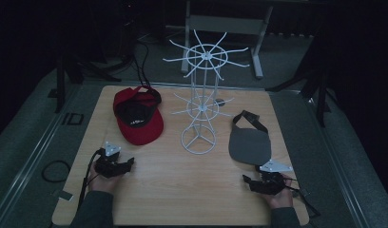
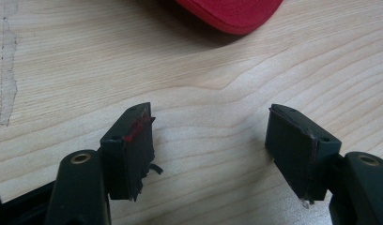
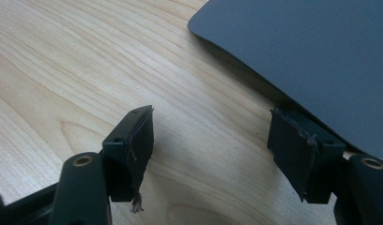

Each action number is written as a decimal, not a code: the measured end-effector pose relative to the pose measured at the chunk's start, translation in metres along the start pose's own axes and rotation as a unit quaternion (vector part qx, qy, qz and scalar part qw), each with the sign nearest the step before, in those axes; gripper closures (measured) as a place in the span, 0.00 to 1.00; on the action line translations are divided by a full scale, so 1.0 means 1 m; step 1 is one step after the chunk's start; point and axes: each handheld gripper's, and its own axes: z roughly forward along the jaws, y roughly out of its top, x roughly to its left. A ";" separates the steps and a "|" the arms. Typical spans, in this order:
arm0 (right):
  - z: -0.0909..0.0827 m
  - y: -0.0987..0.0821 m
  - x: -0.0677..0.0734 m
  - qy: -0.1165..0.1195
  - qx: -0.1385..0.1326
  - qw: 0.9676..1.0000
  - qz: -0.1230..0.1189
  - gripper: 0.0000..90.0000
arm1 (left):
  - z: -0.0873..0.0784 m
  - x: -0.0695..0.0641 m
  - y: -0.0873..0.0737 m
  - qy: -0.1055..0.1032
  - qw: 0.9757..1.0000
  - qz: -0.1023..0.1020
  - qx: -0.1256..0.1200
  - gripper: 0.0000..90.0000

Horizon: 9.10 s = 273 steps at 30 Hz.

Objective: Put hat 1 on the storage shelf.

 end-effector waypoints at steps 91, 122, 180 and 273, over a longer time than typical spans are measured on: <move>0.005 0.003 0.005 0.007 0.011 1.000 -0.005 0.20 | 0.048 0.035 0.088 -0.085 0.995 0.001 0.048 0.55; 0.005 0.003 0.005 0.007 0.011 1.000 -0.006 0.20 | 0.025 0.015 0.073 -0.083 0.995 0.050 -0.012 0.95; 0.005 0.003 0.004 0.008 0.011 1.000 -0.006 0.20 | -0.031 0.042 0.105 -0.031 0.996 0.027 -0.079 0.95; 0.005 0.003 0.004 0.007 0.011 1.000 -0.006 0.20 | -0.099 0.033 0.183 -0.057 0.984 0.041 -0.162 0.95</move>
